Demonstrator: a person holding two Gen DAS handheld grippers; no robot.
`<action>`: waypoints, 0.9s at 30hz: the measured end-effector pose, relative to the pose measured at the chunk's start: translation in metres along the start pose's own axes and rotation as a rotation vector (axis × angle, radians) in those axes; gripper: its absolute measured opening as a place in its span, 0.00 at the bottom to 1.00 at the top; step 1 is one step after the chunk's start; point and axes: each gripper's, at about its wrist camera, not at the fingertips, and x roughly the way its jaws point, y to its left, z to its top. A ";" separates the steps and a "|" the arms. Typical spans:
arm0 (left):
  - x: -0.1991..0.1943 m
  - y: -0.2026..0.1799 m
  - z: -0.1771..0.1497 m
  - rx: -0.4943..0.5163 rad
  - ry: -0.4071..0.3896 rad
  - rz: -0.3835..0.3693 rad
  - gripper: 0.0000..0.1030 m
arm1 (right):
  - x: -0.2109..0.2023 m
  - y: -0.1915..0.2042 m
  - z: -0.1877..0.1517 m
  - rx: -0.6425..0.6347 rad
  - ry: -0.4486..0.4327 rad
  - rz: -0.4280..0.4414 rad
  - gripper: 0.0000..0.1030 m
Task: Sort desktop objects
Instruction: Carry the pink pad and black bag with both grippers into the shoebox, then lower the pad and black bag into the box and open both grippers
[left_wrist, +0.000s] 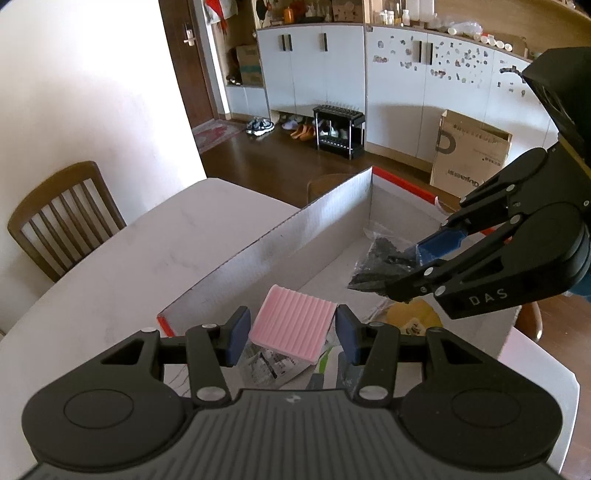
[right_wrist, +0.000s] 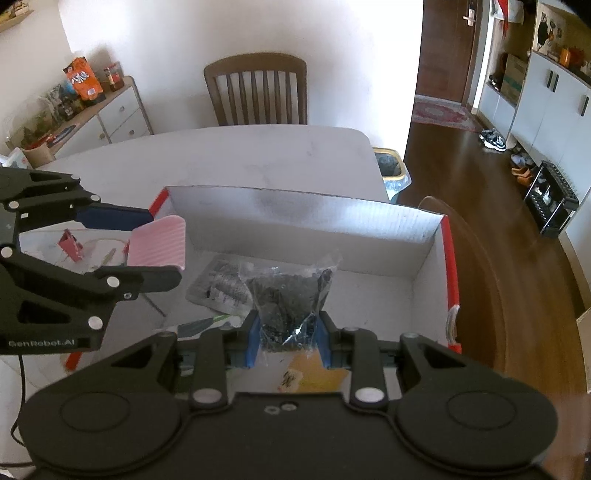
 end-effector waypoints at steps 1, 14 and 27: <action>0.003 0.000 0.001 0.005 0.003 0.000 0.48 | 0.003 -0.001 0.002 -0.002 0.004 0.000 0.29; 0.056 -0.001 0.009 0.062 0.113 0.010 0.48 | 0.054 -0.016 0.012 0.003 0.099 -0.052 0.29; 0.083 0.001 0.010 0.041 0.209 -0.006 0.48 | 0.090 -0.019 0.020 0.041 0.198 -0.069 0.30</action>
